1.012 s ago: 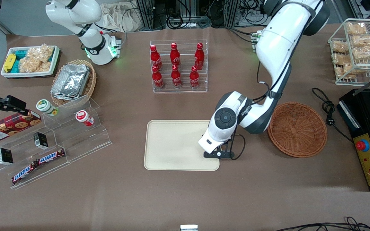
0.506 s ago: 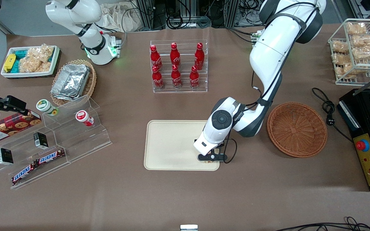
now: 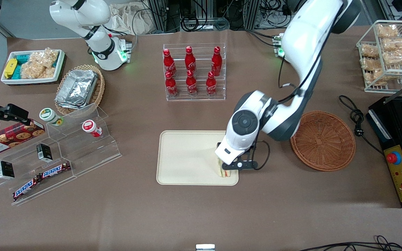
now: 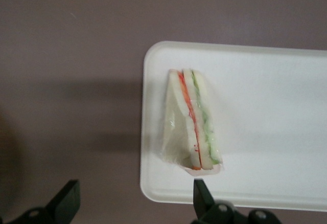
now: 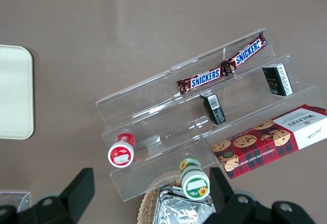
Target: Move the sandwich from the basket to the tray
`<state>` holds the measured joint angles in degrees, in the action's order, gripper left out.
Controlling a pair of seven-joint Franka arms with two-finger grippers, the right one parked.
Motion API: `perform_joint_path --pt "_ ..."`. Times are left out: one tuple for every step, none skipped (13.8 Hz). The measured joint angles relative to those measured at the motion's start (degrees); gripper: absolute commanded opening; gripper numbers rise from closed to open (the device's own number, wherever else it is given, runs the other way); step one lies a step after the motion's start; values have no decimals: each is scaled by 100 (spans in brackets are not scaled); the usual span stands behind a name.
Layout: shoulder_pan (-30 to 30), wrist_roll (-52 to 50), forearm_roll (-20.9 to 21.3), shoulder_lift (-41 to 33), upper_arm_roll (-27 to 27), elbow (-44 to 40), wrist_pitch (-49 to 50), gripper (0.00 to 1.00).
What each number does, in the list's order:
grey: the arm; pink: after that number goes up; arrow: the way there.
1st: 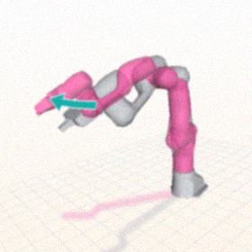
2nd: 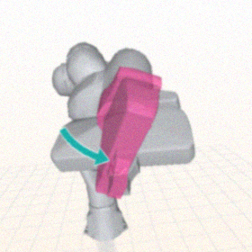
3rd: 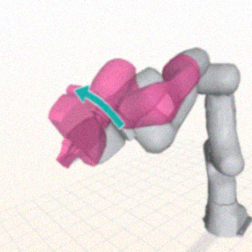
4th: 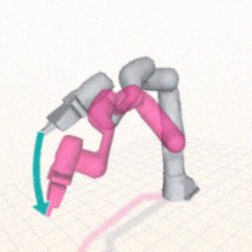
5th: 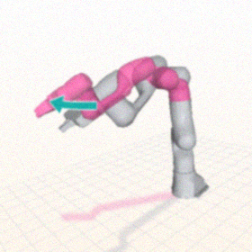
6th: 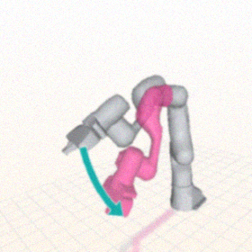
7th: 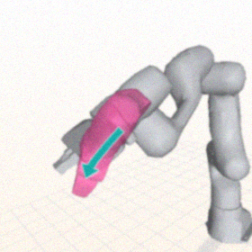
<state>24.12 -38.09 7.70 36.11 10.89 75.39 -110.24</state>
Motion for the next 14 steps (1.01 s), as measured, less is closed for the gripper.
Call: perform_joint_path --pt "-108 87 1 -300 -21 -19 256 99" --pt "-261 230 1 -586 -40 -41 453 99" --pt "-456 429 1 -839 -60 -78 598 99" --pt "-721 686 -5 -1071 -67 -106 734 99" --pt "-1024 981 -56 -1280 -71 -124 838 99" --pt "-1302 1269 -114 -1458 -78 -132 917 99" --pt "-1566 1514 -120 -1627 -83 -134 997 99" --pt "-1807 1719 -133 -1787 -86 -135 1113 99" --pt "-2005 1860 -175 -1921 -87 -135 1258 99" --pt "-2171 1948 -226 -2022 -85 -134 1424 99" --pt "-2307 1987 -252 -2088 -85 -134 1561 99" --pt "-2415 2009 -260 -2124 -86 -133 1670 99" --pt "-2509 2087 -262 -2135 -85 -132 1770 99" --pt "-2577 2271 -262 -2134 -85 -120 1817 100"
